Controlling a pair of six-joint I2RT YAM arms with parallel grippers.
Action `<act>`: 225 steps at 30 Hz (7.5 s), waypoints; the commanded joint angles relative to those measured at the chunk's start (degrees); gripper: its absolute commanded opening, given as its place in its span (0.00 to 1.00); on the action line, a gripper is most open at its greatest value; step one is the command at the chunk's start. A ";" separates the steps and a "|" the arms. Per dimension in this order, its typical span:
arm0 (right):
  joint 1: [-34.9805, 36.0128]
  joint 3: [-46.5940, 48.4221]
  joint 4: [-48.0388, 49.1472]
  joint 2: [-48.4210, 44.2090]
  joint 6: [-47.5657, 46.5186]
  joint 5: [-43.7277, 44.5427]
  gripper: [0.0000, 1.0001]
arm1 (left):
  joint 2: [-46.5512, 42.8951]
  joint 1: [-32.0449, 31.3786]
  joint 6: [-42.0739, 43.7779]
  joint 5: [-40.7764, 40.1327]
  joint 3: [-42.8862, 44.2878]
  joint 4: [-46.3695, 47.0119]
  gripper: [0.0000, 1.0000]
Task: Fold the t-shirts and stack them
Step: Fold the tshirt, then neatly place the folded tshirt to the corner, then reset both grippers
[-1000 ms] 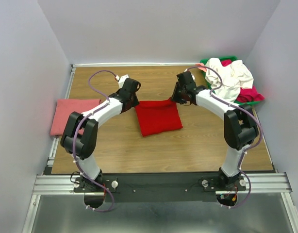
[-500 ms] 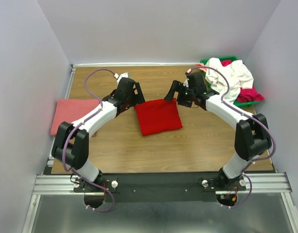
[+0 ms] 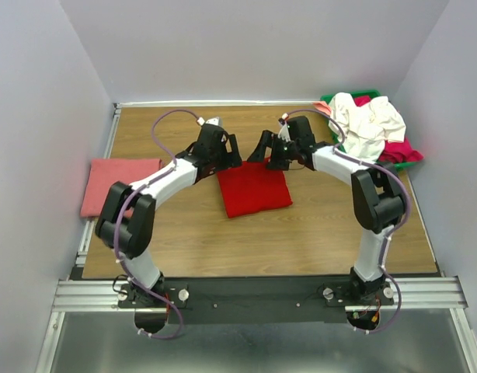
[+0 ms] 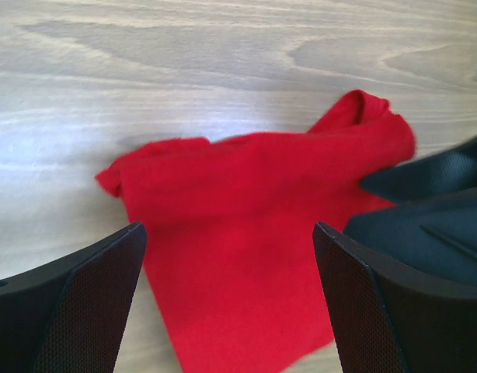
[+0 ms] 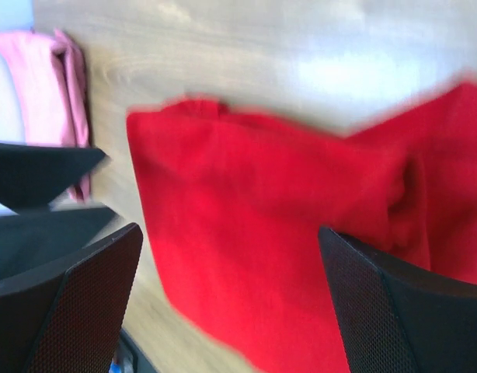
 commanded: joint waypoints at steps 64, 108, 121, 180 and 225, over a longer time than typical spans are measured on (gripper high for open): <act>-0.63 -59.95 -0.49 -82.04 21.69 18.97 1.00 | -8.66 -14.58 -9.56 -2.39 -28.12 4.53 0.67; -0.63 -52.83 -4.88 -69.37 10.79 30.22 1.00 | -6.80 -4.75 29.80 -54.96 5.10 -24.02 0.00; -0.63 -54.15 -4.97 -75.09 10.70 28.81 1.00 | -14.53 6.14 44.92 -41.35 1.23 -14.10 0.00; -0.63 -54.33 -5.32 -77.90 10.17 26.35 1.00 | -10.23 23.37 62.24 -44.06 -7.46 4.70 0.26; -0.63 -53.10 -6.02 -75.17 7.63 33.81 1.00 | -11.09 -3.41 18.08 -34.04 18.41 -3.50 0.98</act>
